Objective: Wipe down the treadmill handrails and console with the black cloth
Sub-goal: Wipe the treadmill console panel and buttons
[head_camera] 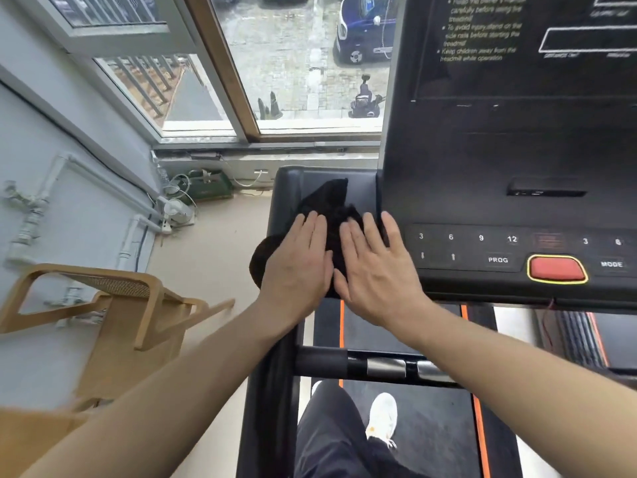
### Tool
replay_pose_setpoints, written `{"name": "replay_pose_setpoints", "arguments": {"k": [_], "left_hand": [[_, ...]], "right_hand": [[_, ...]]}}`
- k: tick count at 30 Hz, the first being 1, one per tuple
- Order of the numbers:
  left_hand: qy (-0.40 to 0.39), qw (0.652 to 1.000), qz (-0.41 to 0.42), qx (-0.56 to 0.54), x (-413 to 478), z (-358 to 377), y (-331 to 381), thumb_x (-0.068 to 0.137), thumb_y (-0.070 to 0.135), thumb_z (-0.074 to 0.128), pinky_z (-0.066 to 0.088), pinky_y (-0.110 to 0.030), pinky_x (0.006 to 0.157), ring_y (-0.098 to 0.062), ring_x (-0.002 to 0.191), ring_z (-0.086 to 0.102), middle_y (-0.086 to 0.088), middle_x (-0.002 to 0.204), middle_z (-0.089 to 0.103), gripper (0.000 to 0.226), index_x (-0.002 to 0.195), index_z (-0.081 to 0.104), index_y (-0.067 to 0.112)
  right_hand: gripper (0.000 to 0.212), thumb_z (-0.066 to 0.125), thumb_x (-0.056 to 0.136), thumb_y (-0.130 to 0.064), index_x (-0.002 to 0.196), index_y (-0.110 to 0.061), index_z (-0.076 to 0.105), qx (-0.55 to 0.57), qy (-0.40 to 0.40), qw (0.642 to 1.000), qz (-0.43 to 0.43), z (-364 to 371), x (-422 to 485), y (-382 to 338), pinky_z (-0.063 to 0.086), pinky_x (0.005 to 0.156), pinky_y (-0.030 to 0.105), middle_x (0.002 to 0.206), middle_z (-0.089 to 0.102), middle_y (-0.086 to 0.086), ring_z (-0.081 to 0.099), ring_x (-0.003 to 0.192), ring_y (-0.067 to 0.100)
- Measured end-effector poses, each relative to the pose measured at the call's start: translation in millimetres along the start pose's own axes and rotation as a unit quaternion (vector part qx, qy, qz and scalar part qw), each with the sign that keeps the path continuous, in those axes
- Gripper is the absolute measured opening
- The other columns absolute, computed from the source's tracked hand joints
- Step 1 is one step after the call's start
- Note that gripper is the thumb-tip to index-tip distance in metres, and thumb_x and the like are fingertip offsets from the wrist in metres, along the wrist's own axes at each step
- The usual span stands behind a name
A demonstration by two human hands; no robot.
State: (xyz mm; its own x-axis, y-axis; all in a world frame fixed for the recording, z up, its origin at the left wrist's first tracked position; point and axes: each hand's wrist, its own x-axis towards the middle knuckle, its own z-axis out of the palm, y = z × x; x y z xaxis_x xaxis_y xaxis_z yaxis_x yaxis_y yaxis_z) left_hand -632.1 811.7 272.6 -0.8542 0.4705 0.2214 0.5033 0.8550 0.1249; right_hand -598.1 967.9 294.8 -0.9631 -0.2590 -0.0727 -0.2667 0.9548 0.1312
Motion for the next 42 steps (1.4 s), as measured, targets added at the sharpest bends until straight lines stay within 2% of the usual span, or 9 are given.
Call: {"name": "replay_pose_setpoints", "arguments": {"k": [4,12,18,23,26,29,35,38,42], "left_hand": [[-0.105,0.994,-0.018,0.027,-10,5,10,0.104,0.032,0.030,0.028,-0.051,0.119,-0.041,0.149,0.023,-0.027,0.160,0.025,0.062,0.154,0.024,-0.004],[-0.154,0.987,0.030,-0.019,81,12,-21,0.107,0.041,0.021,0.014,-0.041,0.124,-0.023,0.155,0.009,-0.006,0.168,0.010,0.061,0.160,0.013,0.012],[-0.183,0.982,-0.012,-0.052,156,14,-34,0.106,0.043,0.022,0.041,-0.047,0.104,-0.033,0.132,0.050,-0.007,0.146,0.053,0.050,0.147,0.041,0.020],[-0.155,0.987,-0.047,-0.016,153,11,-23,0.105,0.043,0.020,0.038,-0.042,0.083,-0.033,0.107,0.063,-0.007,0.121,0.068,0.044,0.116,0.056,0.021],[-0.117,0.993,-0.006,-0.007,112,15,-21,0.105,0.043,0.022,0.030,-0.044,0.114,-0.027,0.141,0.040,-0.003,0.154,0.045,0.050,0.149,0.040,0.027],[-0.133,0.991,0.014,-0.010,61,11,-10,0.106,0.043,0.024,0.016,-0.043,0.123,-0.026,0.154,0.012,-0.002,0.168,0.013,0.056,0.159,0.019,0.026],[-0.024,0.980,-0.090,-0.177,-6,-7,29,0.093,0.018,0.058,0.041,-0.041,0.106,-0.027,0.131,0.052,-0.006,0.137,0.062,0.047,0.140,0.055,0.013],[0.006,0.953,-0.186,-0.239,-9,-21,52,0.081,0.020,0.069,0.048,-0.036,0.093,-0.021,0.114,0.057,0.001,0.122,0.064,0.049,0.128,0.057,0.020],[-0.053,0.937,-0.226,-0.261,-2,-34,81,0.077,0.034,0.070,0.045,-0.030,0.081,-0.018,0.105,0.061,0.006,0.115,0.066,0.054,0.127,0.053,0.030]], "right_hand": [[0.080,0.031,0.102,-0.048,0.155,0.011,0.018,-0.004,-0.008,0.998,0.067,3,-32,-12,-0.003,0.122,0.060,0.161,0.022,0.032,0.019,0.150,0.042],[0.078,0.024,0.100,-0.044,0.151,0.014,0.025,0.010,-0.002,0.994,0.108,-6,28,4,-0.003,0.125,0.051,0.156,0.029,0.035,0.018,0.152,0.042],[0.079,0.019,0.102,-0.047,0.154,0.012,0.011,-0.033,-0.033,0.993,0.113,-15,89,28,-0.009,0.125,0.044,0.163,0.018,0.028,0.006,0.155,0.036],[0.071,0.021,0.102,-0.037,0.154,0.011,0.014,-0.020,-0.030,0.991,0.125,-20,95,24,-0.013,0.122,0.040,0.159,0.028,0.028,0.017,0.153,0.036],[0.075,0.038,0.101,-0.039,0.150,0.016,0.024,0.008,-0.007,0.993,0.117,-10,55,8,0.001,0.125,0.043,0.154,0.035,0.033,0.028,0.148,0.041],[0.070,0.051,0.094,-0.036,0.139,0.018,0.044,0.033,0.033,0.994,0.099,3,10,-5,0.020,0.123,0.048,0.141,0.051,0.035,0.045,0.138,0.044],[0.042,0.064,0.088,-0.022,0.123,0.001,0.061,0.085,0.140,0.983,0.076,15,-44,-6,0.015,0.124,0.045,0.107,0.069,0.009,0.061,0.114,0.028],[0.037,0.073,0.075,-0.008,0.110,-0.009,0.063,0.166,0.152,0.970,0.094,9,-55,3,0.031,0.117,0.045,0.083,0.063,0.004,0.058,0.087,0.029],[0.048,0.064,0.078,0.000,0.124,-0.011,0.056,0.360,0.082,0.915,0.162,-11,-71,27,0.049,0.084,0.043,0.106,0.067,0.009,0.059,0.099,0.034]]}}
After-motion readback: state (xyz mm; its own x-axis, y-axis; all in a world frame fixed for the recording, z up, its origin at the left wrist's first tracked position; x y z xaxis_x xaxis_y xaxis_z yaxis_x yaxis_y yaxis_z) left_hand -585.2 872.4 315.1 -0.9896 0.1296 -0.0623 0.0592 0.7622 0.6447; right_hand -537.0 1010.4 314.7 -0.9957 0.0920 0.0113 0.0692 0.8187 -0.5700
